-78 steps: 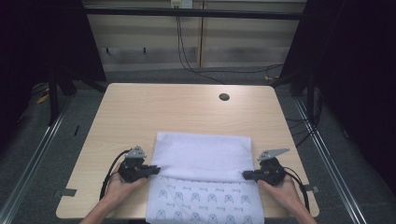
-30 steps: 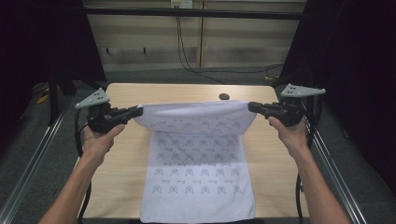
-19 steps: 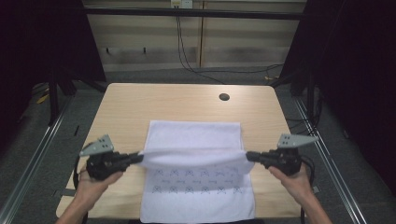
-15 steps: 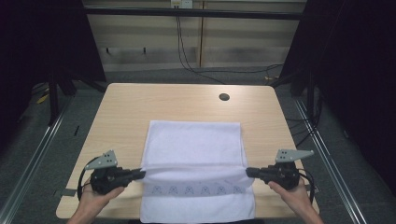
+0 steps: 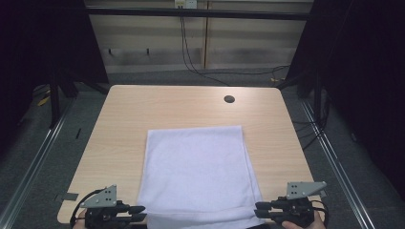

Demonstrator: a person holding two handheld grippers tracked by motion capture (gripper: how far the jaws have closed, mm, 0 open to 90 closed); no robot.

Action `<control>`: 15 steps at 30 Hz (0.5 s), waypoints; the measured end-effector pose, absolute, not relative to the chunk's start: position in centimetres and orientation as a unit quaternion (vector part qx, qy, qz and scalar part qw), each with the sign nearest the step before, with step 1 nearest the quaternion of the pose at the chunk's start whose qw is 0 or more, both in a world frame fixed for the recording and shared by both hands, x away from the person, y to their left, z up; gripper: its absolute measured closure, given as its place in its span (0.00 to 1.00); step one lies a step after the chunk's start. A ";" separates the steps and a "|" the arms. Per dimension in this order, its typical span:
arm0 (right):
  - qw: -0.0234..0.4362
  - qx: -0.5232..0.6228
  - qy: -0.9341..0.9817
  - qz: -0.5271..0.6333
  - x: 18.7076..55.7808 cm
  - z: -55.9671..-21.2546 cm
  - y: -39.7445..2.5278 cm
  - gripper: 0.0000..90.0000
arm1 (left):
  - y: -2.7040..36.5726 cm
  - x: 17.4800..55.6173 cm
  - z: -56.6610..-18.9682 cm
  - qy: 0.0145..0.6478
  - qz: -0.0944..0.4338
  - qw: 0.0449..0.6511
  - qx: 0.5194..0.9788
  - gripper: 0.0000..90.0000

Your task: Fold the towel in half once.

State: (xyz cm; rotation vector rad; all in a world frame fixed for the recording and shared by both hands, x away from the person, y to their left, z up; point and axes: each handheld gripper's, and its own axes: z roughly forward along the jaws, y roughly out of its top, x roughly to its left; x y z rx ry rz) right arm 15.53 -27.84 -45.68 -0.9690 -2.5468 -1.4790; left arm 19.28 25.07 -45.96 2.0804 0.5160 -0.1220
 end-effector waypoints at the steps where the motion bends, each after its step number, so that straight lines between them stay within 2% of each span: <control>1: 0.003 -0.321 -0.825 -0.466 16.1 -45.8 -28.0 0.81 | 25.3 20.1 -45.9 0.219 -0.061 0.496 0.838 0.79; 4: -0.003 -0.337 -0.822 -0.459 18.2 -46.5 -28.0 0.78 | 25.2 21.1 -45.5 0.215 -0.076 0.525 0.820 0.77; 6: -0.002 -0.341 -0.828 -0.444 19.5 -47.0 -27.8 0.78 | 24.8 21.4 -45.3 0.217 -0.065 0.520 0.824 0.77; 10: 0.027 -0.335 -0.838 -0.430 21.0 -48.0 -26.8 0.78 | 23.5 23.7 -46.5 0.249 -0.045 0.483 0.839 0.76; 15: 0.004 -0.341 -0.852 -0.398 21.6 -48.6 -25.8 0.74 | 20.9 27.3 -49.0 0.276 -0.015 0.415 0.867 0.71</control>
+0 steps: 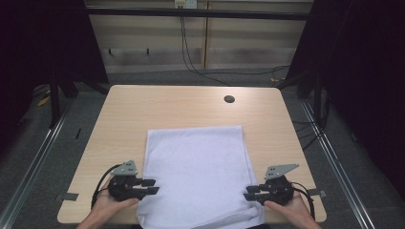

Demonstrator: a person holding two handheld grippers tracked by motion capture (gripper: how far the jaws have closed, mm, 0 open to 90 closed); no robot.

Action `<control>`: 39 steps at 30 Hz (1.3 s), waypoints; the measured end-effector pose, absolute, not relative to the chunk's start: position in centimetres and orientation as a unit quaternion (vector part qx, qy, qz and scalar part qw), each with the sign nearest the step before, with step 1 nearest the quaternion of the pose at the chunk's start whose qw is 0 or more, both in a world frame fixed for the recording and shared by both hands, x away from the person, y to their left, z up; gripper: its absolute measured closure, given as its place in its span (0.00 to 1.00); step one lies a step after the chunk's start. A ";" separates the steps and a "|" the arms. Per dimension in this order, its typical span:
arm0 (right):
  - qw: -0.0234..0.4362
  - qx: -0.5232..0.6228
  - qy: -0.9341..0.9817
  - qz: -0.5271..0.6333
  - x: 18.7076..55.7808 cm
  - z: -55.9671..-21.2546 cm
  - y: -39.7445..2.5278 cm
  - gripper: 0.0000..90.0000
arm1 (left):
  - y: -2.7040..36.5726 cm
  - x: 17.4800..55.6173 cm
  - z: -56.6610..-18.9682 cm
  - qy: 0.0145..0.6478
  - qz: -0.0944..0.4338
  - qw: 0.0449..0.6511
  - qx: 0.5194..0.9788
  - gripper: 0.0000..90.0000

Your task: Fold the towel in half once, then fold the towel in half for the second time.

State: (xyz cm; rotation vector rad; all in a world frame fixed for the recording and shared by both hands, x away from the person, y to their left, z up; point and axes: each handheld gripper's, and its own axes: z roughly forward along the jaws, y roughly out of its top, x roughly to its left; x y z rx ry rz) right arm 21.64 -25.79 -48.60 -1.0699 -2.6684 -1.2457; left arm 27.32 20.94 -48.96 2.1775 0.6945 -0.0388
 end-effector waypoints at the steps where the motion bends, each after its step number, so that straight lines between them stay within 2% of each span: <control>1: 0.002 -0.339 -0.857 -0.387 21.8 -48.8 -25.7 0.74 | 20.7 27.9 -49.4 0.290 0.002 0.409 0.865 0.71; 5: 0.017 -0.344 -0.859 -0.379 21.7 -49.4 -25.8 0.75 | 20.3 29.3 -49.8 0.310 0.017 0.414 0.855 0.70; 9: 0.037 -0.334 -0.864 -0.376 21.1 -49.3 -25.6 0.82 | 20.4 31.4 -49.8 0.326 0.039 0.425 0.843 0.67; 10: -0.001 -0.327 -0.868 -0.375 21.3 -49.0 -25.5 0.86 | 20.3 32.8 -50.2 0.329 0.032 0.417 0.846 0.67; 11: -0.001 -0.327 -0.868 -0.375 21.3 -49.0 -25.5 0.86 | 20.3 32.8 -50.2 0.329 0.032 0.417 0.846 0.70; 12: -0.027 -0.351 -0.839 -0.415 23.2 -48.3 -25.7 0.82 | 20.4 34.0 -50.3 0.343 0.041 0.422 0.838 0.70; 13: -0.027 -0.351 -0.839 -0.415 23.2 -48.3 -25.7 0.82 | 20.4 34.0 -50.3 0.343 0.041 0.422 0.838 0.70; 14: -0.046 -0.368 -0.827 -0.423 26.0 -48.0 -25.4 0.82 | 20.2 34.8 -50.3 0.348 0.052 0.419 0.837 0.70; 16: -0.049 -0.378 -0.827 -0.414 28.6 -48.6 -24.9 0.82 | 20.2 35.4 -50.4 0.356 0.050 0.415 0.836 0.77; 17: -0.049 -0.378 -0.827 -0.414 28.6 -48.6 -24.9 0.82 | 20.2 35.4 -50.4 0.356 0.050 0.415 0.836 0.81; 18: -0.063 -0.385 -0.833 -0.393 30.4 -49.4 -24.0 0.82 | 20.2 35.5 -50.4 0.355 0.052 0.411 0.838 0.82; 20: -0.062 -0.389 -0.834 -0.387 31.4 -50.1 -23.4 0.82 | 20.1 35.2 -50.3 0.351 0.054 0.405 0.843 0.82; 22: -0.058 -0.392 -0.832 -0.388 31.4 -50.1 -23.4 0.77 | 20.1 34.7 -50.2 0.344 0.056 0.401 0.847 0.84; 26: -0.057 -0.387 -0.839 -0.377 29.6 -49.9 -23.5 0.76 | 20.3 33.4 -50.2 0.332 0.036 0.402 0.853 0.85; 34: -0.007 -0.379 -0.848 -0.370 25.7 -49.4 -24.2 0.75 | 20.2 30.2 -49.8 0.309 0.001 0.397 0.864 0.81; 38: -0.036 -0.381 -0.845 -0.375 26.6 -48.8 -24.7 0.67 | 20.4 29.7 -49.4 0.305 0.005 0.398 0.865 0.77; 39: -0.047 -0.385 -0.841 -0.379 27.2 -48.5 -25.0 0.67 | 20.6 29.9 -49.2 0.314 0.026 0.408 0.857 0.76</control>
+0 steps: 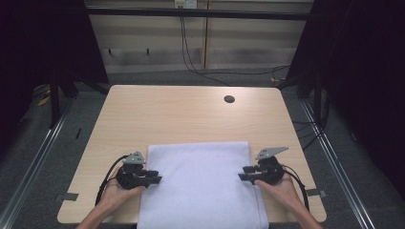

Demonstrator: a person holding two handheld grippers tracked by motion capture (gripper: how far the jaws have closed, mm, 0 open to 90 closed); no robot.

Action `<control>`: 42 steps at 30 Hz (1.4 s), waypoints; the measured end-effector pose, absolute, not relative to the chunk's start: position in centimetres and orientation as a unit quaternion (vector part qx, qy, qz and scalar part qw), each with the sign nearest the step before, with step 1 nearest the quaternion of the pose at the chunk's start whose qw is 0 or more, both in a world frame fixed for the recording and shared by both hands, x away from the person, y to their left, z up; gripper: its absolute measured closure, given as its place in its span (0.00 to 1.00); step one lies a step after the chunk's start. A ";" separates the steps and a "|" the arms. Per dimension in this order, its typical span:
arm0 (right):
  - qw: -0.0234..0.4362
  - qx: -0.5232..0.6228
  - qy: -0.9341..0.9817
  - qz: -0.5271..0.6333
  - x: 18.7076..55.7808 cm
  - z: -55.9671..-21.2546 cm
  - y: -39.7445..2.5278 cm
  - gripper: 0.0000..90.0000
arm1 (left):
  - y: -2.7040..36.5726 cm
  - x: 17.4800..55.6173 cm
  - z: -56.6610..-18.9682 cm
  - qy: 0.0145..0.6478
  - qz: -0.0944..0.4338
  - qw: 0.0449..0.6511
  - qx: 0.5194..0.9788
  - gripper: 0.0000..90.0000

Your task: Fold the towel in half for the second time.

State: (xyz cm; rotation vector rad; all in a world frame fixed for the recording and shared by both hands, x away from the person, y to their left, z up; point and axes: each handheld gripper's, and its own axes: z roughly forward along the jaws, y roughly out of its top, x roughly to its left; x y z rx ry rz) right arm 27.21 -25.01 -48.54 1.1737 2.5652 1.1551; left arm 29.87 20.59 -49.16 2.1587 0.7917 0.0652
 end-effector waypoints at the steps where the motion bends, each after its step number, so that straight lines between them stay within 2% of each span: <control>1: 0.058 0.389 0.838 0.380 27.9 -48.3 -25.4 0.65 | 20.9 30.3 -48.9 0.320 0.043 0.413 0.852 0.72; 3: 0.077 0.397 0.831 0.382 29.3 -47.9 -26.0 0.63 | 21.5 31.8 -48.6 0.342 0.049 0.424 0.837 0.65; 7: 0.095 0.418 0.814 0.391 32.1 -47.6 -27.2 0.60 | 22.4 34.7 -48.3 0.362 0.048 0.441 0.820 0.63; 9: 0.099 0.425 0.806 0.401 33.4 -47.6 -27.6 0.59 | 22.8 35.8 -48.1 0.375 0.066 0.433 0.817 0.61; 13: 0.107 0.434 0.795 0.410 35.4 -47.7 -27.9 0.57 | 23.6 37.8 -48.5 0.398 0.049 0.433 0.807 0.59; 21: 0.087 0.440 0.798 0.403 37.6 -49.3 -27.6 0.55 | 23.2 39.8 -50.1 0.400 0.043 0.420 0.813 0.54; 23: 0.076 0.440 0.803 0.394 37.6 -49.8 -27.4 0.58 | 23.0 39.9 -50.3 0.394 0.035 0.419 0.817 0.54; 25: 0.068 0.435 0.808 0.391 37.6 -50.0 -27.2 0.66 | 22.5 39.7 -50.4 0.383 0.031 0.412 0.826 0.56; 27: 0.065 0.435 0.809 0.390 37.6 -50.0 -27.1 0.81 | 22.2 39.5 -50.4 0.375 0.032 0.410 0.831 0.61; 29: 0.056 0.434 0.811 0.388 37.5 -50.0 -27.0 0.88 | 22.1 39.4 -50.5 0.367 0.025 0.412 0.834 0.66; 30: 0.056 0.434 0.811 0.388 37.5 -50.0 -27.0 0.88 | 22.1 39.4 -50.5 0.367 0.025 0.412 0.834 0.70; 31: 0.051 0.432 0.812 0.389 37.4 -49.9 -27.0 0.93 | 22.0 39.3 -50.5 0.359 0.023 0.410 0.838 0.76; 33: 0.049 0.430 0.812 0.392 37.3 -49.8 -27.0 0.96 | 21.8 39.0 -50.3 0.347 0.024 0.406 0.845 0.90; 34: 0.050 0.430 0.812 0.391 37.3 -49.7 -27.1 0.96 | 21.8 38.9 -50.1 0.349 0.027 0.407 0.844 0.93; 42: 0.064 0.433 0.792 0.426 38.1 -47.3 -27.5 0.97 | 22.7 39.7 -47.0 0.360 0.054 0.459 0.810 0.95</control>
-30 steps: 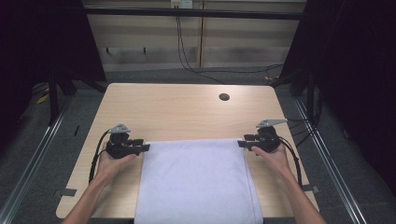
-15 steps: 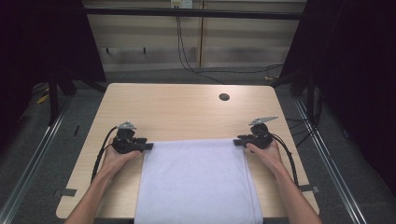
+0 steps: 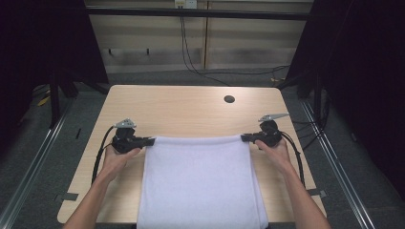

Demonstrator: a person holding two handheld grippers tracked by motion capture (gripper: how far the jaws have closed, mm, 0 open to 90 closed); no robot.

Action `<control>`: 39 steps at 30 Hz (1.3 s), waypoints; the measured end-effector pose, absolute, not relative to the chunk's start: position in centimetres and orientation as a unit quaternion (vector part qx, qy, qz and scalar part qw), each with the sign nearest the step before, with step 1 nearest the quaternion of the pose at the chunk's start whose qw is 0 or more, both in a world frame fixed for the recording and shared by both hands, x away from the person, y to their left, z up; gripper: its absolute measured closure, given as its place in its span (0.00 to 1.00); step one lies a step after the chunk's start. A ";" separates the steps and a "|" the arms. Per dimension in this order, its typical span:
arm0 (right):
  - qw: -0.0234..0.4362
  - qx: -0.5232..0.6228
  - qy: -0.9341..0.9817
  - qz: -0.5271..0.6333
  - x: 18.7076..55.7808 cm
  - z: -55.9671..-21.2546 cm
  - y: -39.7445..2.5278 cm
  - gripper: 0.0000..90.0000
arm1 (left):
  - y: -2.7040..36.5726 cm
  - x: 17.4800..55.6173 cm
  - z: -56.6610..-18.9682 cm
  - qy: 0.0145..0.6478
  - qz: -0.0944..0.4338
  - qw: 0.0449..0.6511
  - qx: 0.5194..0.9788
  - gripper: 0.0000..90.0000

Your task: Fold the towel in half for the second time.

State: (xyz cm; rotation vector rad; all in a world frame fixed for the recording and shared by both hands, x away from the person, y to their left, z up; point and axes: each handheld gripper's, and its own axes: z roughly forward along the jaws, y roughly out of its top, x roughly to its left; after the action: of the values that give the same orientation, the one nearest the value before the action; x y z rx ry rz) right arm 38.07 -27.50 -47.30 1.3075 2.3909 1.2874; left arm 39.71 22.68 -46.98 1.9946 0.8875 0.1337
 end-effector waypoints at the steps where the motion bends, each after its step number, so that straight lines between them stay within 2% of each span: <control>1: 0.069 0.433 0.787 0.433 38.4 -46.8 -27.6 0.97 | 22.8 40.0 -46.5 0.362 0.059 0.464 0.807 0.95; 11: 0.119 0.430 0.758 0.476 40.8 -41.8 -27.2 0.97 | 23.4 42.5 -41.8 0.378 0.103 0.502 0.771 0.95; 17: 0.142 0.428 0.747 0.488 41.5 -39.4 -27.4 0.97 | 23.3 42.4 -38.7 0.367 0.131 0.526 0.756 0.95; 24: 0.148 0.423 0.729 0.517 41.1 -38.1 -27.7 0.97 | 23.5 41.8 -37.7 0.363 0.135 0.541 0.747 0.96; 30: 0.143 0.377 0.756 0.515 38.3 -37.1 -27.6 0.97 | 24.0 38.3 -38.0 0.331 0.121 0.547 0.760 0.96; 35: 0.129 0.338 0.775 0.518 32.8 -37.7 -28.1 0.97 | 25.0 32.8 -40.0 0.313 0.092 0.534 0.780 0.95; 36: 0.129 0.338 0.775 0.518 32.8 -37.7 -28.1 0.97 | 25.0 32.8 -40.0 0.313 0.092 0.534 0.780 0.95; 39: 0.096 0.318 0.798 0.503 28.4 -40.2 -27.6 0.97 | 25.1 29.4 -42.6 0.302 0.070 0.511 0.801 0.95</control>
State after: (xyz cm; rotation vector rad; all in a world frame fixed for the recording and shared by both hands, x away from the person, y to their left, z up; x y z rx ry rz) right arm 28.39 -27.57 -40.20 0.9426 2.3637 1.4904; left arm 29.39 25.11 -42.59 1.9287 0.7270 0.1682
